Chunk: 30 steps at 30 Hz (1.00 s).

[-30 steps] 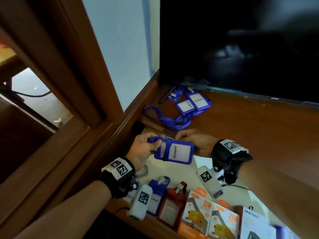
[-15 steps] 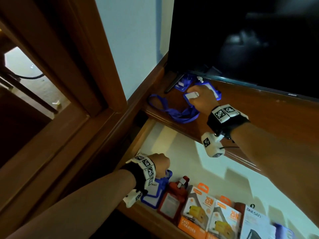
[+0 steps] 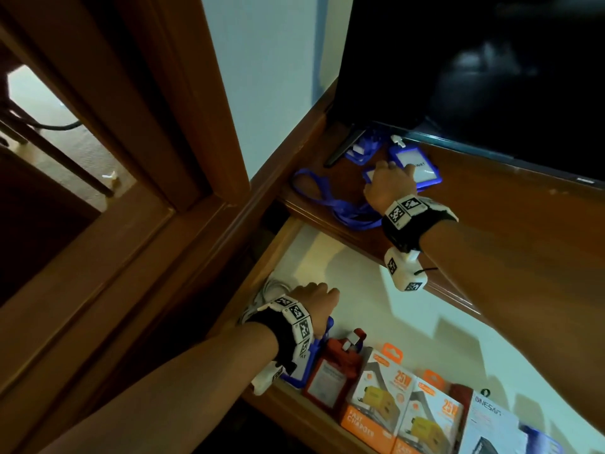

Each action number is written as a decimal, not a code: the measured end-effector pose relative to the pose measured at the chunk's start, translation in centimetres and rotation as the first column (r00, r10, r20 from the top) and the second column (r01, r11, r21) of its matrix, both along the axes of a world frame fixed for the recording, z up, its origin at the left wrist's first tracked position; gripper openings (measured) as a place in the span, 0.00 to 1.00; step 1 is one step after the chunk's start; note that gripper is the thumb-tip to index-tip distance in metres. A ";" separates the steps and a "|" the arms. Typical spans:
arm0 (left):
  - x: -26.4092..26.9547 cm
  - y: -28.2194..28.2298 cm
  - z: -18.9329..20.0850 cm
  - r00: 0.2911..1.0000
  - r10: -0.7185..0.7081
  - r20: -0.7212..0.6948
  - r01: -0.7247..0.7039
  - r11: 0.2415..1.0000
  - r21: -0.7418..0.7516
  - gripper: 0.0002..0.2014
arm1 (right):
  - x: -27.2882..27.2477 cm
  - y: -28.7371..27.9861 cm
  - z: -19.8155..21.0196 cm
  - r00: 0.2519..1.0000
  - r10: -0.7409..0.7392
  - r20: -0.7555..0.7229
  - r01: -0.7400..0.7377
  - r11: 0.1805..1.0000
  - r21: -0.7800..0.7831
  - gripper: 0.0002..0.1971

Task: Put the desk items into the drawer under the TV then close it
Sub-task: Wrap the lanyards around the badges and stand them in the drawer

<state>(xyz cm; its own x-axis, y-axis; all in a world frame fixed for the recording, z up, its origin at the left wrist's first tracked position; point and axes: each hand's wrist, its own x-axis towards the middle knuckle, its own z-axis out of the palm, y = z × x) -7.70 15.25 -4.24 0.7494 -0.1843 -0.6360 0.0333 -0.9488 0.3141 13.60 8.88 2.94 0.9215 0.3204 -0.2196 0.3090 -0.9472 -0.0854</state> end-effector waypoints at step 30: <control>1.9 3.1 7.2 0.662 0.745 0.085 -0.554 0.562 -0.614 0.06 | 3.5 -4.8 3.6 0.988 0.030 0.153 -0.042 0.996 0.074 0.21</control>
<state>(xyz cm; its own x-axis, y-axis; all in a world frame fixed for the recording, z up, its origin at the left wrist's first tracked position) -5.79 18.39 2.95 0.9194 0.2256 -0.3223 0.3888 -0.3953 0.8323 17.10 4.10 6.50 0.9299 0.3643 -0.0516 0.3575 -0.9278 -0.1068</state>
